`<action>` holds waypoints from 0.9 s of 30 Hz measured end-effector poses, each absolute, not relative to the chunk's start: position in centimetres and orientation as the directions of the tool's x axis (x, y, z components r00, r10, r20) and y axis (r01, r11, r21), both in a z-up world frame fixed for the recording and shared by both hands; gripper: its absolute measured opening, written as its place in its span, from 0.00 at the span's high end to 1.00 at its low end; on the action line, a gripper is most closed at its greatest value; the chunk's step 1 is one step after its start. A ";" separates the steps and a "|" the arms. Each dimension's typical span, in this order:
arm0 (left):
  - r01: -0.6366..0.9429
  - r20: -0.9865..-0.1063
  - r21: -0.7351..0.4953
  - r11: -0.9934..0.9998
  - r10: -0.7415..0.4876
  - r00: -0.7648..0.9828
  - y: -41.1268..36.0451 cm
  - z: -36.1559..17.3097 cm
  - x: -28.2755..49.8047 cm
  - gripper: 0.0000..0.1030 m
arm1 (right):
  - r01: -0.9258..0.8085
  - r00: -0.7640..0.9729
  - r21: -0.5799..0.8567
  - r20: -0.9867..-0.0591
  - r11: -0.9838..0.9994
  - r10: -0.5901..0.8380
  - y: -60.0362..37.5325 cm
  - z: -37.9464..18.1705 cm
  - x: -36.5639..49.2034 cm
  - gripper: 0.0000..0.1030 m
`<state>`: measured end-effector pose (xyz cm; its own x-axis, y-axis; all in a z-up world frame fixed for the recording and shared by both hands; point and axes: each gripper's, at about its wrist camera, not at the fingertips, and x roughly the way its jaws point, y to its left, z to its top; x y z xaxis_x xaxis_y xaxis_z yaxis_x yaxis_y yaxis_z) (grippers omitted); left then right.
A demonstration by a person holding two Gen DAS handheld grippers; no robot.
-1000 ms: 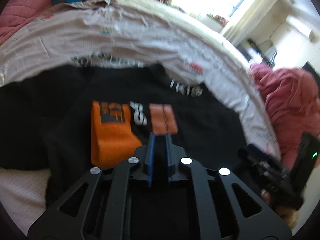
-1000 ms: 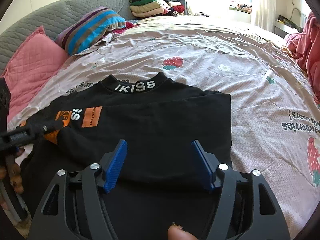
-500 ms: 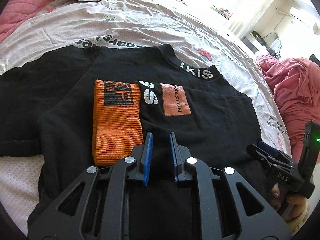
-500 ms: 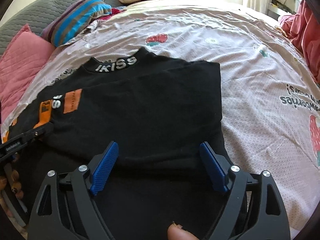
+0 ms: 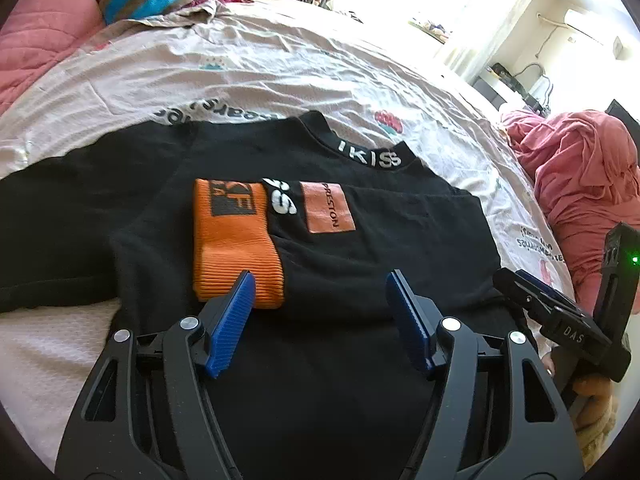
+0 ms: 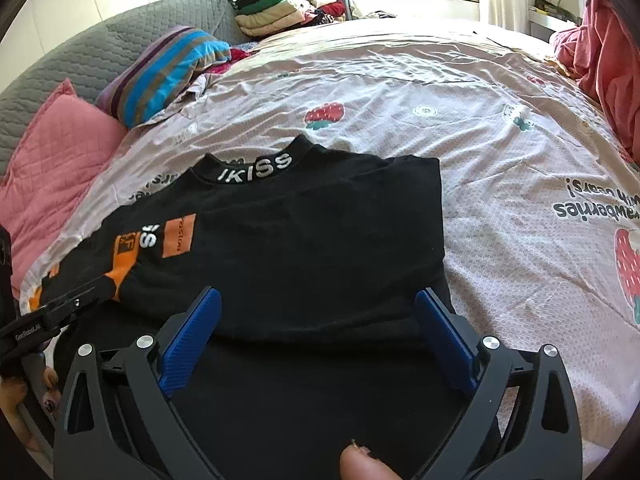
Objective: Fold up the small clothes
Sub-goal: 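Press the cuff flat with the left tool, open it and withdraw, then move the left tool to the orange cuff of the other sleeve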
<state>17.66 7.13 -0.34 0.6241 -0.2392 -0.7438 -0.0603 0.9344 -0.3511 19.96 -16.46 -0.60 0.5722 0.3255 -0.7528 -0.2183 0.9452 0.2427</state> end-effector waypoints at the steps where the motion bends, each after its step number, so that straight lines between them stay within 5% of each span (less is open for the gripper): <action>1: -0.065 -0.740 -0.354 0.933 -0.236 0.630 7.4 -0.1 17.4 0.37 | -0.218 0.574 0.247 -0.750 0.944 0.328 -16.4 -0.5 19.9 0.05; 10: -0.095 -0.714 -0.330 0.939 -0.182 0.677 9.2 1.7 15.8 0.29 | -0.248 0.599 0.220 -0.730 0.944 0.327 -15.1 0.9 19.1 0.05; 12: -0.112 -0.708 -0.324 0.939 -0.162 0.687 9.7 2.1 15.4 0.08 | -0.254 0.611 0.203 -0.724 0.946 0.320 -14.7 1.2 18.9 0.05; 27: -0.223 -0.681 -0.320 0.921 -0.060 0.730 14.6 3.6 12.5 0.09 | -0.330 0.638 0.169 -0.685 0.929 0.352 -11.0 3.4 17.4 0.05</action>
<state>12.46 14.64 3.56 0.7296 -0.0599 -0.6813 -0.2228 0.9210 -0.3196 17.44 -10.97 3.36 0.6384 0.3515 -0.6847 -0.3304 0.9286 0.1686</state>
